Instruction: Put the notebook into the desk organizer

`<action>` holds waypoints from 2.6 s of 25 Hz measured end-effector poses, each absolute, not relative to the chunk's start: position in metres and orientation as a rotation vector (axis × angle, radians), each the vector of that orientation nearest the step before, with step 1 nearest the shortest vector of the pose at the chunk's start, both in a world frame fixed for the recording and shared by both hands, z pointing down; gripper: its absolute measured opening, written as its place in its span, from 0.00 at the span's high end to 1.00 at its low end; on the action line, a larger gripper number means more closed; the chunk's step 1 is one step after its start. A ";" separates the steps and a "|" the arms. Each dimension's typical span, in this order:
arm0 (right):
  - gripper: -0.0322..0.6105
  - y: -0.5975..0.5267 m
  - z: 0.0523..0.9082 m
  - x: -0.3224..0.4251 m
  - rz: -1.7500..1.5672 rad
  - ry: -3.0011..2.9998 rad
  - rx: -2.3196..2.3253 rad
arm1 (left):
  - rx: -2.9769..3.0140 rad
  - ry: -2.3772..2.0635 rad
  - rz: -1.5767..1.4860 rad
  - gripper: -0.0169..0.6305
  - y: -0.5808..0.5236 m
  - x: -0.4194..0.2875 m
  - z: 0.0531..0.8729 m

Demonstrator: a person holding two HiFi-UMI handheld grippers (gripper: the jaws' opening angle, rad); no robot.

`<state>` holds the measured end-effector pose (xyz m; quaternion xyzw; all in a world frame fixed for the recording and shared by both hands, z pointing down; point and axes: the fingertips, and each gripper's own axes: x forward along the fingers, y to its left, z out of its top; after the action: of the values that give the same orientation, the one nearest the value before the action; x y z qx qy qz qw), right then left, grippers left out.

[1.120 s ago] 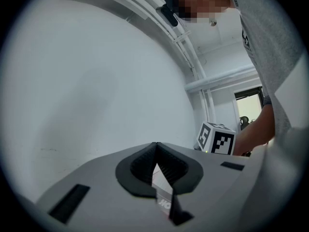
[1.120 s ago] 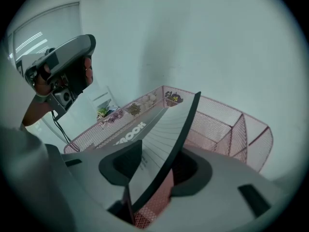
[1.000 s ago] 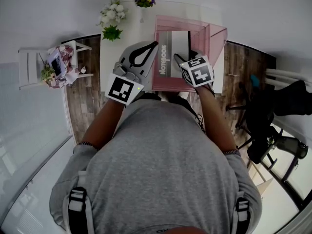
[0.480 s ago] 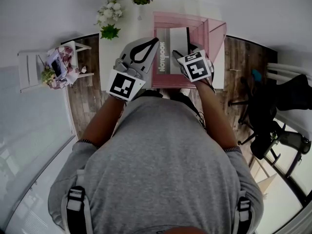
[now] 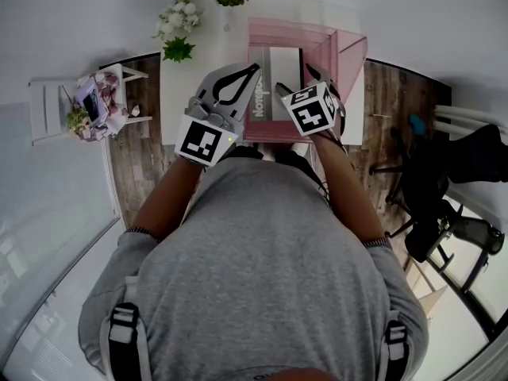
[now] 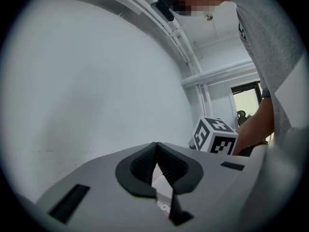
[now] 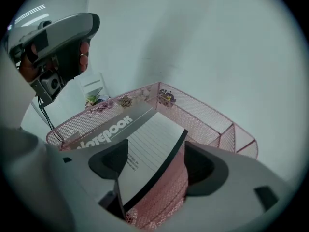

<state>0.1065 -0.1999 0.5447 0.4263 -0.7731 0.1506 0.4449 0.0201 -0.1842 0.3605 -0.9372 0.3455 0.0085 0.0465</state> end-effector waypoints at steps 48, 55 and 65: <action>0.94 -0.144 0.337 0.147 -0.047 -2.791 1.152 | -2.787 1.217 0.093 0.94 -0.157 0.054 0.316; 0.94 -0.136 0.321 0.146 -0.141 -2.800 1.117 | -2.776 1.209 0.111 0.94 -0.150 0.061 0.303; 0.94 -0.136 0.327 0.153 -0.098 -2.808 1.132 | -2.772 1.229 0.091 0.94 -0.147 0.062 0.307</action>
<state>0.1528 -0.1360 0.3270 0.3730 -0.9256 -0.0323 0.0564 0.0620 -0.1472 0.3072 -0.9124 0.4047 0.0298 0.0539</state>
